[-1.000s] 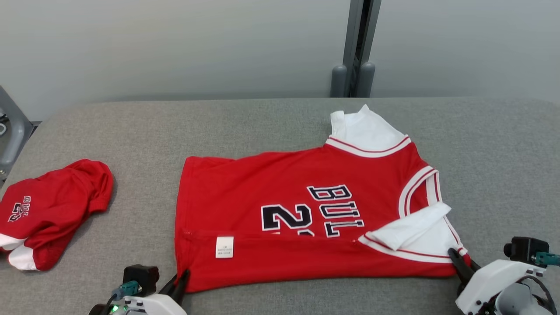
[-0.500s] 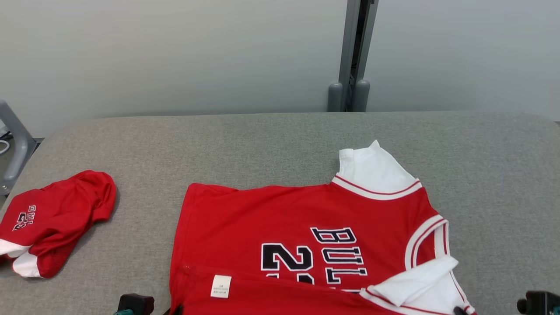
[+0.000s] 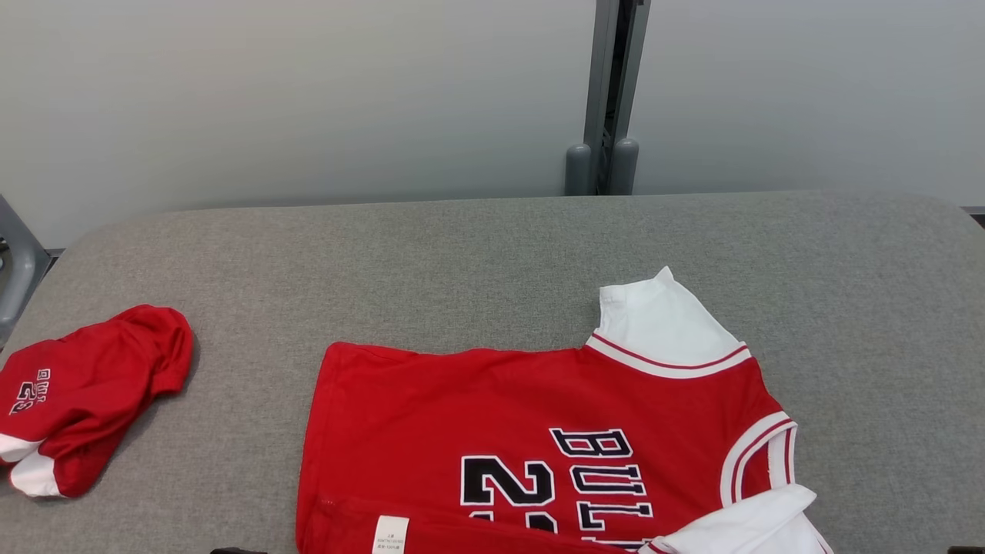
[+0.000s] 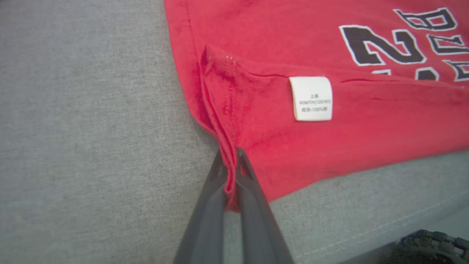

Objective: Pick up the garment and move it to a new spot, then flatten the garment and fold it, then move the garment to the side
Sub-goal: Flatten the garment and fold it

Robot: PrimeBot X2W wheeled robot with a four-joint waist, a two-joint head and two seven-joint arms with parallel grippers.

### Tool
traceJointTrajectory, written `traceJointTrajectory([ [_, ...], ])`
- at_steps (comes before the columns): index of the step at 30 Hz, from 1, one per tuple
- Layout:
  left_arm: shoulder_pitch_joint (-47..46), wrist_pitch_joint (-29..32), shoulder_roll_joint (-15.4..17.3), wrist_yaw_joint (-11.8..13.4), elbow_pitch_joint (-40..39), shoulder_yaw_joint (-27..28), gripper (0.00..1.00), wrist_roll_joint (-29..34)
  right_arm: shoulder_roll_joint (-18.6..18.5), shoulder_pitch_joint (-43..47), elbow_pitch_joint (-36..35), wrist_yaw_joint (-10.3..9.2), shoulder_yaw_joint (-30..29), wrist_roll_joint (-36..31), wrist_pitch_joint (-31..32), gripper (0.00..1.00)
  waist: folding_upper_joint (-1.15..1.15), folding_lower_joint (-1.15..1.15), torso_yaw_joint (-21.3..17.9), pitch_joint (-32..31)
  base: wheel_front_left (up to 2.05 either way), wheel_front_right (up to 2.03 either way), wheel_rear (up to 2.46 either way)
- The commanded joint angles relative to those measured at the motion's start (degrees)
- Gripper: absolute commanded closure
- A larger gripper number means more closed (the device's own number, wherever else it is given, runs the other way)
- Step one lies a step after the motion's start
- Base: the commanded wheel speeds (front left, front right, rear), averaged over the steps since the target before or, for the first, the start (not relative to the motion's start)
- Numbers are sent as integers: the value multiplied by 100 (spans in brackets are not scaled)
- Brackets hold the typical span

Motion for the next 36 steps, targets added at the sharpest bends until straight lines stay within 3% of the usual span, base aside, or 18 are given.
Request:
traceJointTrajectory([
  [1,34,20,79,39,-59,12,100,-12,-7,61,-79,0,-72,-46,53,100,0,0,16,-2,0,0,0],
  [4,81,75,113,71,-134,15,100,-40,7,71,-102,0,-103,-6,141,100,0,0,47,-13,0,0,0],
  [5,93,64,114,89,-169,45,100,-59,9,68,-135,0,-89,-45,153,60,0,0,58,-16,0,0,0],
  [6,112,61,118,110,-195,72,100,-91,2,62,-135,0,-145,-44,140,0,0,0,65,-21,0,0,0],
  [7,112,61,118,110,-195,72,100,-91,2,62,-135,0,-145,-44,140,0,0,0,65,-21,0,0,0],
  [8,124,50,135,140,-213,94,83,-99,-2,51,-97,0,-208,-3,148,0,0,0,70,-28,0,0,0],
  [9,123,35,149,165,-228,113,37,-97,1,25,-83,0,-215,5,178,0,0,0,74,-34,0,0,0],
  [10,123,34,146,193,-241,136,0,-114,9,-7,-93,5,-221,31,187,0,0,0,77,-40,0,0,0],
  [18,-64,-275,202,421,-268,408,0,-106,1,-198,-362,4,-444,-338,69,0,0,0,96,-50,0,0,0],
  [24,-380,-854,155,640,-430,791,0,-59,8,-651,-636,4,-694,-711,-188,0,0,0,103,-53,0,0,0],
  [30,-736,-1457,-64,753,-552,1151,0,-105,-109,-1307,-775,4,-521,-1172,-1009,0,0,0,39,-24,0,0,0],
  [36,-1090,-1684,-321,739,-558,1236,0,197,-132,-1968,-100,4,-216,-1626,-2289,0,0,0,-50,113,0,0,0],
])
